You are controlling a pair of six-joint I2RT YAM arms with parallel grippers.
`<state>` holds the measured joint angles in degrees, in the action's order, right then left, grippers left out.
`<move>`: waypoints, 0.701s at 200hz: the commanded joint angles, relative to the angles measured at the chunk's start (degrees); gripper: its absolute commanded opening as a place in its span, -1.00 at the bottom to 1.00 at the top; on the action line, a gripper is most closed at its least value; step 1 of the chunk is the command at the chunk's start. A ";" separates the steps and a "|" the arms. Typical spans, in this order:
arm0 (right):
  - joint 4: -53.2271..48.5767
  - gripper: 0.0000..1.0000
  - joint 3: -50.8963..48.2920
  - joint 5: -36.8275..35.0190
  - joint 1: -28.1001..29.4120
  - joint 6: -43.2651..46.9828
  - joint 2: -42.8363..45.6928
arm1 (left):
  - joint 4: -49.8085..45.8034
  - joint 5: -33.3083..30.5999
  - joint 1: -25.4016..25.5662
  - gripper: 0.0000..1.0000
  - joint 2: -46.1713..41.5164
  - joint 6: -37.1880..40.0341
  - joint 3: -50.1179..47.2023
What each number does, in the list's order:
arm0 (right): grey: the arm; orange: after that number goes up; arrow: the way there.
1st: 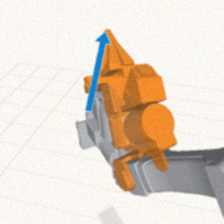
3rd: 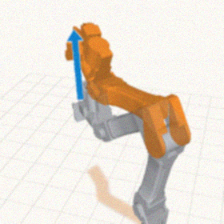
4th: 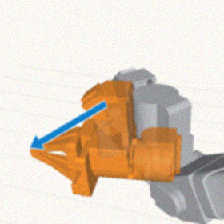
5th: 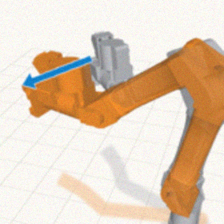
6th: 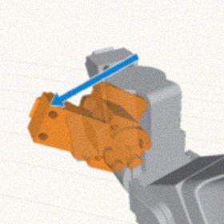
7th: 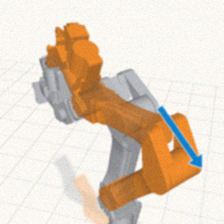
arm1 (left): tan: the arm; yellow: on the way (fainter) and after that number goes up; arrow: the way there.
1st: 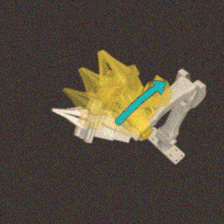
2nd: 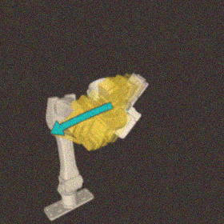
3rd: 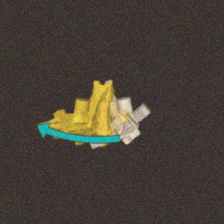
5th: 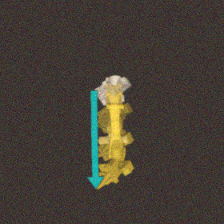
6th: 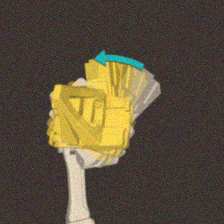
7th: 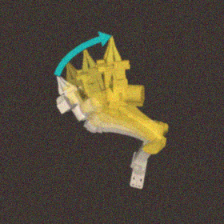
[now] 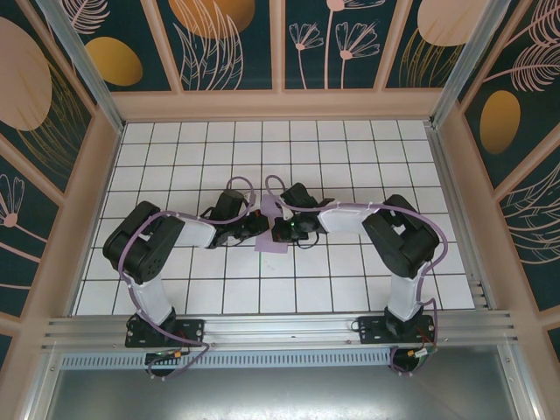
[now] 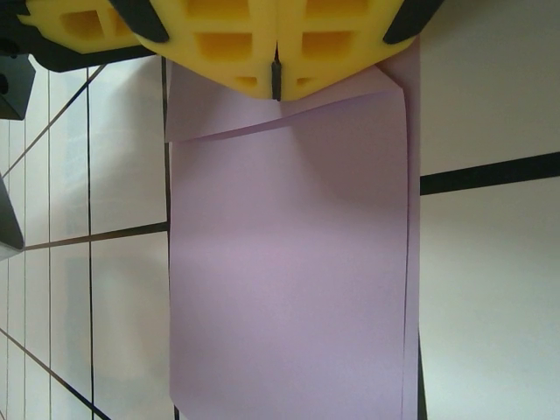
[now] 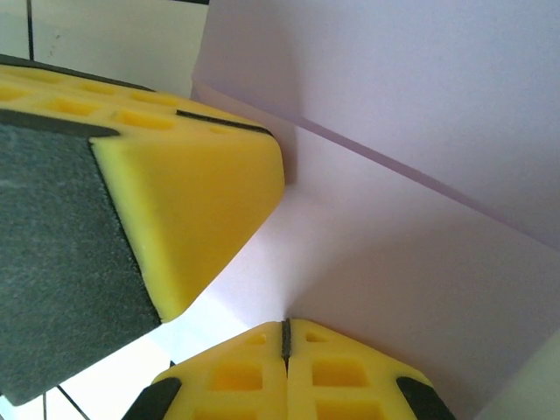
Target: Fold a paper plane with a square sheet of paper (pick it up from the middle)
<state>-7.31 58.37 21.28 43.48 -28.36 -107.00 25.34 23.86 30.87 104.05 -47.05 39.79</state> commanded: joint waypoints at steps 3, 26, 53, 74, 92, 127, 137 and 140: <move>-3.18 -1.00 -3.68 -0.80 -0.33 0.85 1.23 | -7.88 -5.26 0.22 -1.00 2.80 0.51 -0.71; -3.15 -1.00 -5.82 -0.52 -0.31 0.84 3.06 | -8.39 -5.82 0.23 -1.00 3.00 0.64 -0.73; -3.17 -1.00 -8.45 1.09 -0.24 1.27 5.60 | -8.44 -5.99 0.15 -1.00 3.41 0.38 -0.69; -3.23 -1.00 -10.73 1.22 -0.24 1.11 7.42 | -8.44 -6.10 0.21 -1.00 3.39 0.37 -0.74; -2.48 -1.00 -11.85 1.14 -0.29 1.14 8.51 | -8.21 -5.82 0.18 -1.00 3.18 0.33 -0.66; 2.64 -1.00 -8.54 1.26 -1.33 -0.83 10.04 | -7.13 -4.39 0.22 -1.00 1.34 1.05 0.63; 3.47 -1.00 -6.98 0.54 -1.44 -1.45 10.29 | -7.42 -4.18 0.18 -0.91 -0.26 1.34 1.59; 3.62 -1.00 -6.74 0.26 -1.47 -1.62 10.36 | -7.49 -4.09 0.23 -0.88 -0.78 1.30 1.81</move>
<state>-4.58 48.53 21.54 42.83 -28.67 -98.80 24.14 23.35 31.09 103.98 -46.98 40.56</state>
